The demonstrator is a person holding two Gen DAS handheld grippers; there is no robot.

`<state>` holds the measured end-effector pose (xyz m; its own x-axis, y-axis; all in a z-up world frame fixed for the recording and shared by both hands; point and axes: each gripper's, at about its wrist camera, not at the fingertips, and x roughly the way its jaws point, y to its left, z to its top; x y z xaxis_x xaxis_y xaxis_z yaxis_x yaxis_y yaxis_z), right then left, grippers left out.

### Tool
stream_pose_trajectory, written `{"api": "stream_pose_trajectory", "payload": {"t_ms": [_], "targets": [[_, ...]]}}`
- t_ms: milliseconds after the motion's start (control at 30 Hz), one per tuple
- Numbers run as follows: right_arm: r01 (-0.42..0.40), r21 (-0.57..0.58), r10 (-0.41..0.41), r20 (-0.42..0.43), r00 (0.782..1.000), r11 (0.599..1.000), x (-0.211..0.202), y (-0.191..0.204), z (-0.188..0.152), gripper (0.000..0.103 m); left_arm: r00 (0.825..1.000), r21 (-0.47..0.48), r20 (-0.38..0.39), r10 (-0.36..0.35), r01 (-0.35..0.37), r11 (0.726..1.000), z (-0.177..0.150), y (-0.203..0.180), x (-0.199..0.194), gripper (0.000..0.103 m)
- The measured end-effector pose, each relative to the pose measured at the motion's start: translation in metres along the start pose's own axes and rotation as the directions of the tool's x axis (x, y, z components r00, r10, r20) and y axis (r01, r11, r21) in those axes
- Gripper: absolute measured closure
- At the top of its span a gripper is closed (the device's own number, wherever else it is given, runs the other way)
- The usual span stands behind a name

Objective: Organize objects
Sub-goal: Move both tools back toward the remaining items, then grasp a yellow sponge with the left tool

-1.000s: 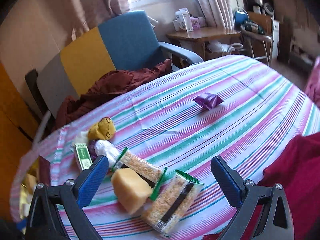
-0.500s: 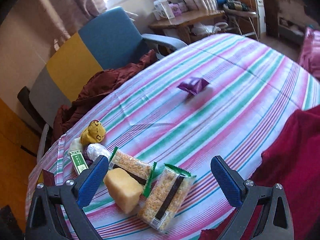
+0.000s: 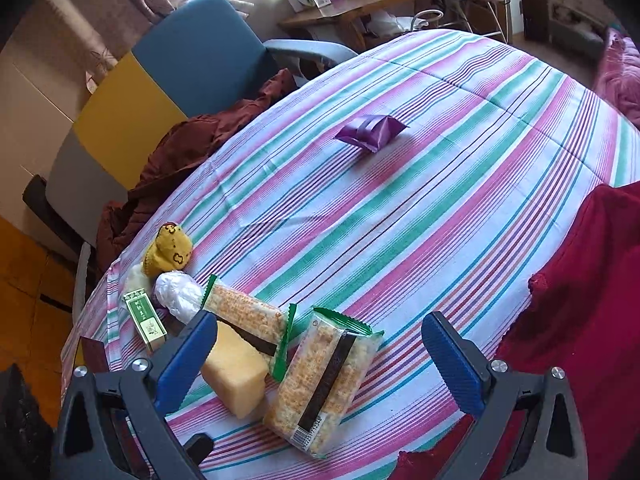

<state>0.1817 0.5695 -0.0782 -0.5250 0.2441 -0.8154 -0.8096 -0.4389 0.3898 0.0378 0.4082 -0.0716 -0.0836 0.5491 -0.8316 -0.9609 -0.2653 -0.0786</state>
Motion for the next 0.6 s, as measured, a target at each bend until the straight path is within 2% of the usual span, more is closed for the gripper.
{"api": "stream_pose_trajectory", "payload": {"t_ms": [100,200,300,500,533,567,600], "targets": [[0.000,-0.005,0.000,-0.005,1.000,1.000,0.001,0.000,0.001,0.000,1.000,0.041,0.010,0.025,-0.025,0.999,0.002,-0.005,0.007,0.020],[-0.003,-0.003,0.003,-0.003,1.000,1.000,0.000,0.000,0.002,0.000,1.000,0.051,-0.015,-0.024,0.025,0.998,0.006,-0.005,0.016,0.020],[0.000,0.001,0.000,-0.013,1.000,1.000,0.002,-0.001,0.003,0.000,0.999,0.076,-0.012,-0.043,0.044,0.996,0.011,-0.008,0.021,0.020],[0.006,-0.006,-0.007,-0.022,1.000,1.000,0.005,0.001,0.002,0.000,1.000,0.123,0.006,-0.022,0.021,0.992,0.019,-0.013,0.032,0.021],[0.009,-0.007,-0.010,-0.024,1.000,1.000,0.006,0.001,0.003,0.000,1.000,0.122,-0.004,-0.022,0.022,0.992,0.019,-0.013,0.035,0.023],[0.013,-0.007,-0.013,-0.027,1.000,1.000,0.007,0.001,0.003,0.000,0.999,0.117,-0.018,-0.029,0.031,0.993,0.020,-0.011,0.041,0.031],[0.018,-0.006,-0.018,-0.029,0.999,1.000,0.008,0.000,0.003,0.000,0.999,0.114,-0.030,-0.034,0.037,0.993,0.020,-0.011,0.045,0.034]]}}
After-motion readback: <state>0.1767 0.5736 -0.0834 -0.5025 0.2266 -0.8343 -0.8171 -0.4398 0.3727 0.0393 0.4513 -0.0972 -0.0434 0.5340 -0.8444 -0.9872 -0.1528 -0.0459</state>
